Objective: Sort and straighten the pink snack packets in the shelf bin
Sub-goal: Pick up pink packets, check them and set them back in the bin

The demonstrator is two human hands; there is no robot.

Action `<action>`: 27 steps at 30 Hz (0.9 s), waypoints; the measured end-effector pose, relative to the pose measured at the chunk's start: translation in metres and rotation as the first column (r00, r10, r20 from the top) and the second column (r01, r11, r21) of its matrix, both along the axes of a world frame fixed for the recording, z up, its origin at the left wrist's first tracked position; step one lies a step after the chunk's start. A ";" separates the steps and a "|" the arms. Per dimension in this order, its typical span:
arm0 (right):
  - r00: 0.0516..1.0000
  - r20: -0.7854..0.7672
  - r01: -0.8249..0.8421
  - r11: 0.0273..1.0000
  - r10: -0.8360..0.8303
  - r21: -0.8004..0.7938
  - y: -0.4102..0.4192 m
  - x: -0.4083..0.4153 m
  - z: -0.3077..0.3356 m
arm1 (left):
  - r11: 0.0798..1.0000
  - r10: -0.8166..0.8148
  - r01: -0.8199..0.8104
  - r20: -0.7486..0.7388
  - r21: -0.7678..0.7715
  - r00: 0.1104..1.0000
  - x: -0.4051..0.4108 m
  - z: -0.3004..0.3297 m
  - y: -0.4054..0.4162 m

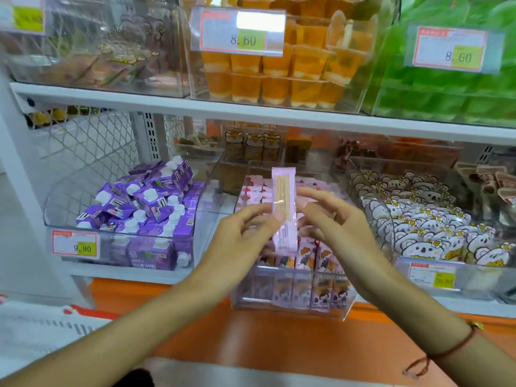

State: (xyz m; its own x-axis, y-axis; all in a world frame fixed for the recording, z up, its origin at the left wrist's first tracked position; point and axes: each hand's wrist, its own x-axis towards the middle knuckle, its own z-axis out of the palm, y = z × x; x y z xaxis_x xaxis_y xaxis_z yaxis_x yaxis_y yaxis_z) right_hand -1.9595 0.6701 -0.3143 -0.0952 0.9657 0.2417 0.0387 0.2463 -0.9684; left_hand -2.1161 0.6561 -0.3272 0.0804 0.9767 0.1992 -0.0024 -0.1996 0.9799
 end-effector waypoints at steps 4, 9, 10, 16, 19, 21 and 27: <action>0.999 -0.039 -0.012 0.989 0.007 -0.149 0.001 0.001 -0.002 | 0.964 -0.095 0.116 0.098 -0.240 0.991 -0.005 0.001 0.001; 0.998 -0.066 -0.021 0.981 0.009 -0.193 0.002 0.002 -0.004 | 0.936 -0.136 0.168 0.124 -0.310 0.983 -0.007 0.001 0.002; 0.998 -0.062 -0.031 0.983 0.020 -0.183 0.002 0.002 -0.004 | 0.941 -0.149 0.175 0.106 -0.291 0.983 -0.008 0.001 0.002; 0.993 0.038 -0.108 0.994 0.108 -0.022 0.002 0.006 -0.004 | 0.993 -0.107 0.111 -0.117 0.030 0.987 -0.014 0.001 0.001; 0.993 0.032 -0.112 0.993 0.111 0.034 0.002 0.007 -0.006 | 0.977 -0.126 0.151 -0.161 0.151 0.979 -0.016 0.001 0.001; 0.994 0.024 -0.111 0.992 0.110 0.061 0.002 0.008 -0.006 | 0.970 -0.152 0.177 -0.152 0.165 0.977 -0.017 0.000 0.001; 0.995 0.020 -0.101 0.991 0.100 0.087 0.001 0.008 -0.005 | 0.972 -0.159 0.184 -0.164 0.147 0.973 -0.021 -0.008 0.008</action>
